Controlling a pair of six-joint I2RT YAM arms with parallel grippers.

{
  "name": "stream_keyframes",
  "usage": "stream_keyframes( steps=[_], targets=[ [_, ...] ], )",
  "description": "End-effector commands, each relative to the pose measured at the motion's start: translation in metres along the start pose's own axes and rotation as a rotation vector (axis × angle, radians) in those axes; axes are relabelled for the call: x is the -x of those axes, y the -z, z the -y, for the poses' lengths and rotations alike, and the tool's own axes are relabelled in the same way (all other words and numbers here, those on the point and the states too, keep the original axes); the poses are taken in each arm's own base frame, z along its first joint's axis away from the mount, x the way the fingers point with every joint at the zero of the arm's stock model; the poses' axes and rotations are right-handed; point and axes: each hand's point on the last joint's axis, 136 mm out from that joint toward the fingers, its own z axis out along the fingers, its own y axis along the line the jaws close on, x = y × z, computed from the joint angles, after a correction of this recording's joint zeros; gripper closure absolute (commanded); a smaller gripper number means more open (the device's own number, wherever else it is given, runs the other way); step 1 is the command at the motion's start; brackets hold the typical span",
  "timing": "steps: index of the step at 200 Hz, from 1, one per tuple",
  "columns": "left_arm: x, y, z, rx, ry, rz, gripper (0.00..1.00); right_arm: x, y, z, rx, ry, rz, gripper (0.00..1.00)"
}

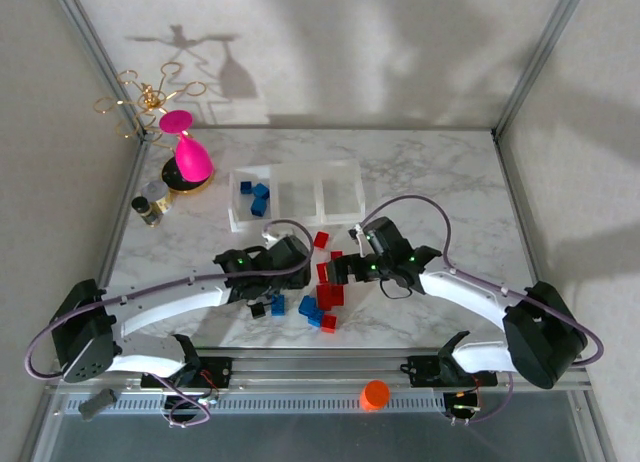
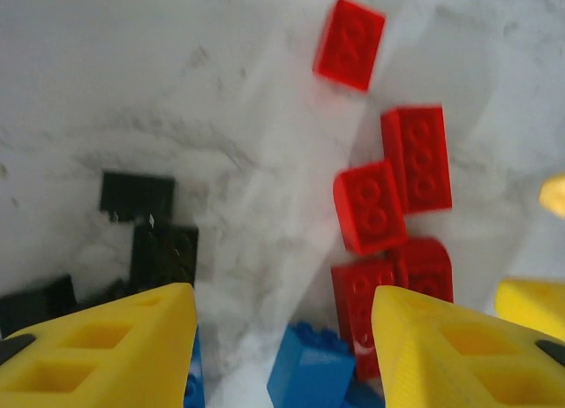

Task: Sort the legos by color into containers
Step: Pick up the lego from the middle-left of the table.

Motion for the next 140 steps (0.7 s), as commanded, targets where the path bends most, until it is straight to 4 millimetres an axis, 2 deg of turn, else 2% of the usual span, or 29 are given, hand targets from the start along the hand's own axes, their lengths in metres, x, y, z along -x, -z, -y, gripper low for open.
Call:
stream_keyframes(
  steps=[1, 47, 81, 117, 140],
  targets=[
    [-0.029, -0.006, 0.000, 0.006, -0.015, -0.082, 0.44, -0.013, 0.001, 0.007, -0.021, -0.037, -0.019, 0.01],
    [-0.053, -0.023, 0.020, 0.004, -0.096, -0.137, 0.42, -0.019, -0.001, 0.015, -0.041, -0.086, -0.014, 0.01],
    [-0.057, -0.039, 0.021, 0.041, -0.121, -0.148, 0.42, -0.020, -0.002, 0.018, -0.056, -0.086, -0.012, 0.01],
    [-0.054, -0.048, 0.031, 0.022, -0.123, -0.145, 0.41, -0.019, 0.000, 0.019, -0.062, -0.084, 0.000, 0.01],
    [-0.058, -0.054, 0.028, 0.044, -0.137, -0.160, 0.41, -0.019, -0.001, 0.020, -0.066, -0.084, -0.002, 0.01]
  ],
)
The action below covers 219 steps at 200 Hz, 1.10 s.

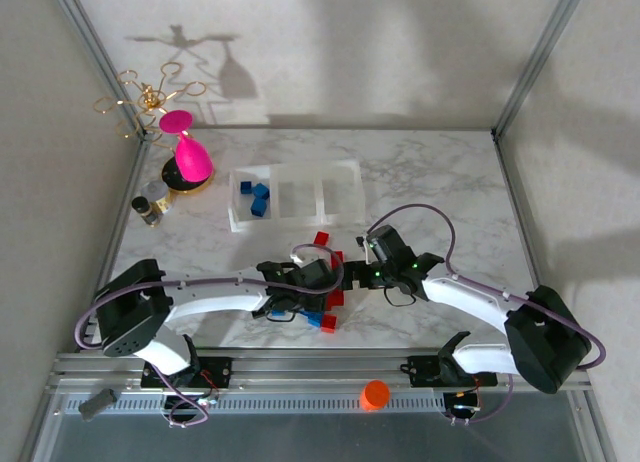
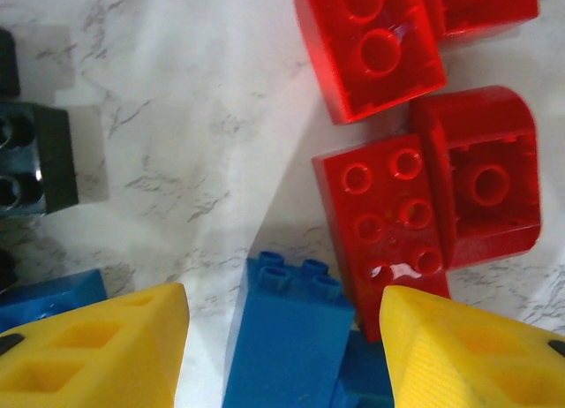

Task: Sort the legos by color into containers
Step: Pick up the lego from the middle-left of the table.

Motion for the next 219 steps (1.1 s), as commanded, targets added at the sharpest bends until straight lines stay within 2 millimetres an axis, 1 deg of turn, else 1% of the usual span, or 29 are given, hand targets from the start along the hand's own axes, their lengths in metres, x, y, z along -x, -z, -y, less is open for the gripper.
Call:
stream_keyframes(
  steps=[1, 24, 52, 101, 124, 143, 181, 194, 219],
  targets=[
    [0.005, -0.004, 0.008, -0.007, -0.012, 0.001, 0.41, 0.000, 0.001, 0.003, -0.017, -0.006, 0.017, 0.01],
    [0.005, -0.009, -0.001, 0.029, -0.009, -0.004, 0.41, -0.001, 0.001, 0.004, -0.018, -0.005, 0.016, 0.01],
    [-0.002, -0.013, -0.008, 0.042, -0.011, -0.025, 0.41, -0.001, 0.000, 0.005, -0.019, -0.005, 0.019, 0.01],
    [-0.007, -0.009, -0.031, 0.081, 0.001, -0.030, 0.42, 0.001, -0.002, 0.003, -0.017, -0.002, 0.017, 0.01],
    [-0.008, -0.007, -0.032, 0.073, 0.001, -0.027, 0.42, 0.002, -0.003, 0.002, -0.014, 0.000, 0.015, 0.01],
    [-0.010, -0.009, -0.036, 0.086, 0.001, -0.035, 0.44, 0.003, -0.004, 0.002, -0.012, -0.001, 0.014, 0.01],
    [-0.011, -0.009, -0.019, 0.016, 0.013, -0.054, 0.44, 0.004, -0.005, 0.002, -0.016, 0.001, 0.014, 0.01],
    [-0.012, -0.010, -0.020, 0.024, 0.010, -0.058, 0.45, 0.003, -0.005, 0.002, -0.016, 0.001, 0.014, 0.01],
    [-0.016, -0.015, -0.022, 0.032, 0.005, -0.068, 0.49, 0.002, -0.006, 0.003, -0.014, -0.001, 0.016, 0.01]
  ],
)
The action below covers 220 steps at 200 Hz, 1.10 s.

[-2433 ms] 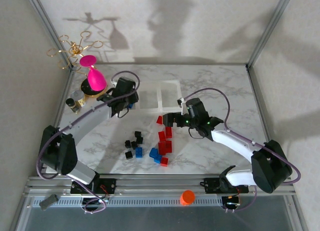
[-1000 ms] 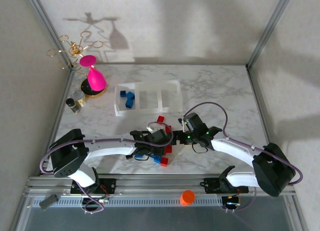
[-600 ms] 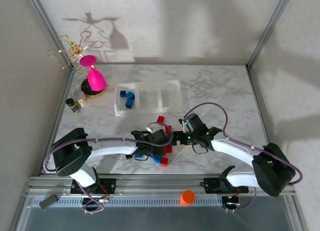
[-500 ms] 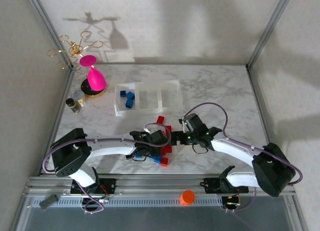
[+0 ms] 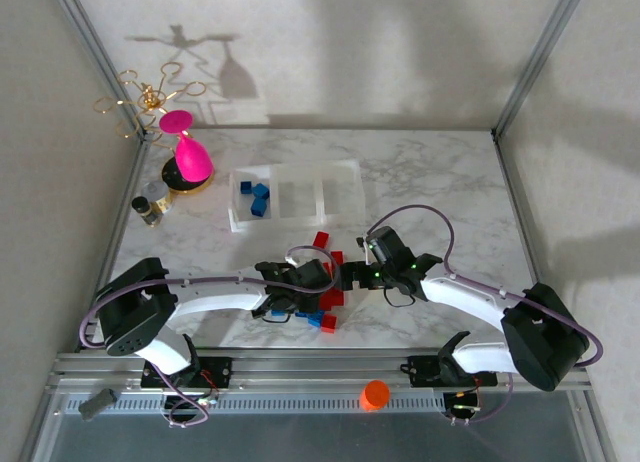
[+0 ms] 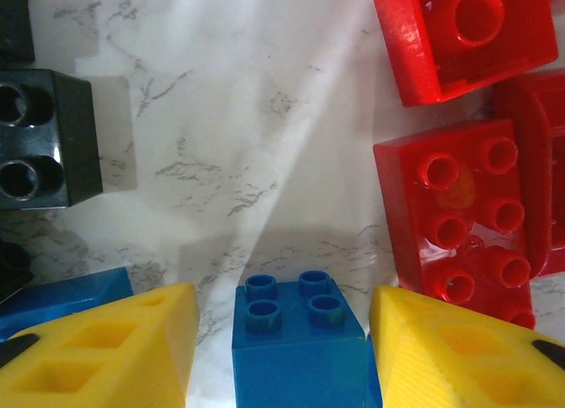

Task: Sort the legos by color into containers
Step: Pick up the lego from the middle-left of the table.

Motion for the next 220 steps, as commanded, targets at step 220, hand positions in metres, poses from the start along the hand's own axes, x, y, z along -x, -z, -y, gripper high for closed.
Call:
stream_keyframes(
  steps=[220],
  targets=[
    [0.144, 0.094, -0.081, 0.192, 0.152, 0.358, 0.63, 0.067, 0.028, -0.055, 0.142, 0.079, 0.183, 0.01]
  ],
)
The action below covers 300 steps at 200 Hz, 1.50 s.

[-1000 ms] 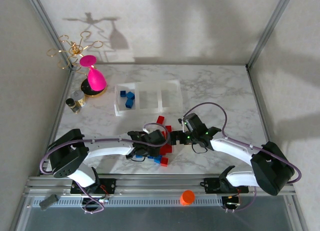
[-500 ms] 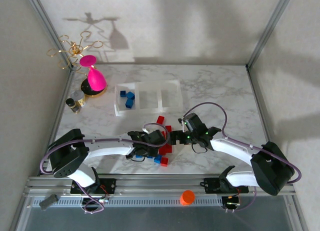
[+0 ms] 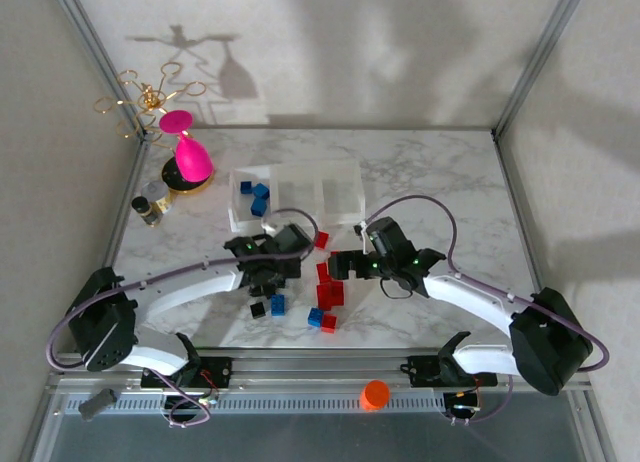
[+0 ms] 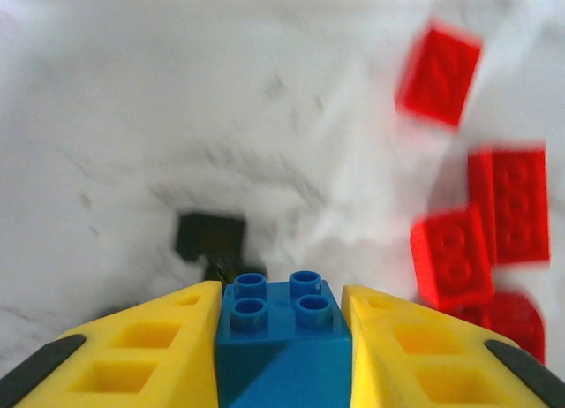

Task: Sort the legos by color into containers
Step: Pick up the lego from the middle-left of the table, then place the lego in the container.

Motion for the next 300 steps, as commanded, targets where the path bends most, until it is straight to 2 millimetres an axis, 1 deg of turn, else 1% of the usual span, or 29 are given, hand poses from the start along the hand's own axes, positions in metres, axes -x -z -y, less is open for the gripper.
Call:
stream_keyframes(
  steps=[1, 18, 24, 37, 57, 73, 97, 119, 156, 171, 191, 211, 237, 272, 300],
  targets=[
    [0.050, 0.015, -0.028, 0.100, -0.008, 0.117, 0.63, 0.027, 0.004, -0.025, 0.071, 0.039, 0.063, 0.01],
    [0.084, 0.014, -0.038, 0.144, 0.020, 0.169, 0.63, 0.038, 0.004, -0.033, 0.096, 0.041, 0.091, 0.01],
    [0.096, 0.011, -0.041, 0.155, 0.031, 0.180, 0.63, 0.041, 0.003, -0.035, 0.103, 0.041, 0.096, 0.01],
    [0.113, 0.000, -0.048, 0.179, 0.051, 0.181, 0.63, 0.044, 0.001, -0.038, 0.112, 0.037, 0.094, 0.01],
    [0.133, -0.020, -0.061, 0.222, 0.067, 0.170, 0.63, 0.044, -0.001, -0.038, 0.111, 0.033, 0.091, 0.01],
    [0.143, -0.035, -0.070, 0.267, 0.057, 0.155, 0.64, 0.042, -0.001, -0.035, 0.104, 0.032, 0.094, 0.01],
    [0.153, -0.056, -0.081, 0.332, 0.023, 0.133, 0.63, 0.039, -0.001, -0.031, 0.090, 0.031, 0.096, 0.01],
    [0.154, -0.078, -0.091, 0.355, 0.032, 0.087, 0.64, 0.038, -0.002, -0.028, 0.083, 0.025, 0.098, 0.01],
    [0.157, -0.103, -0.106, 0.456, 0.010, 0.077, 0.63, 0.036, -0.005, -0.028, 0.088, 0.025, 0.093, 0.01],
    [0.158, -0.112, -0.108, 0.489, -0.003, 0.069, 0.63, 0.037, -0.005, -0.028, 0.085, 0.034, 0.091, 0.01],
    [0.154, -0.121, -0.107, 0.484, -0.019, 0.049, 0.60, 0.038, -0.004, -0.028, 0.078, 0.038, 0.092, 0.01],
    [0.154, -0.122, -0.106, 0.486, -0.025, 0.042, 0.54, 0.039, -0.002, -0.029, 0.082, 0.042, 0.096, 0.01],
    [0.162, -0.112, -0.100, 0.452, -0.012, 0.061, 0.45, 0.038, -0.002, -0.031, 0.090, 0.058, 0.083, 0.01],
    [0.174, -0.084, -0.090, 0.398, 0.020, 0.107, 0.44, 0.034, 0.000, -0.033, 0.072, 0.109, 0.057, 0.01],
    [0.173, -0.061, -0.078, 0.303, 0.063, 0.142, 0.43, 0.026, -0.002, -0.036, 0.037, 0.160, 0.008, 0.01]
  ],
)
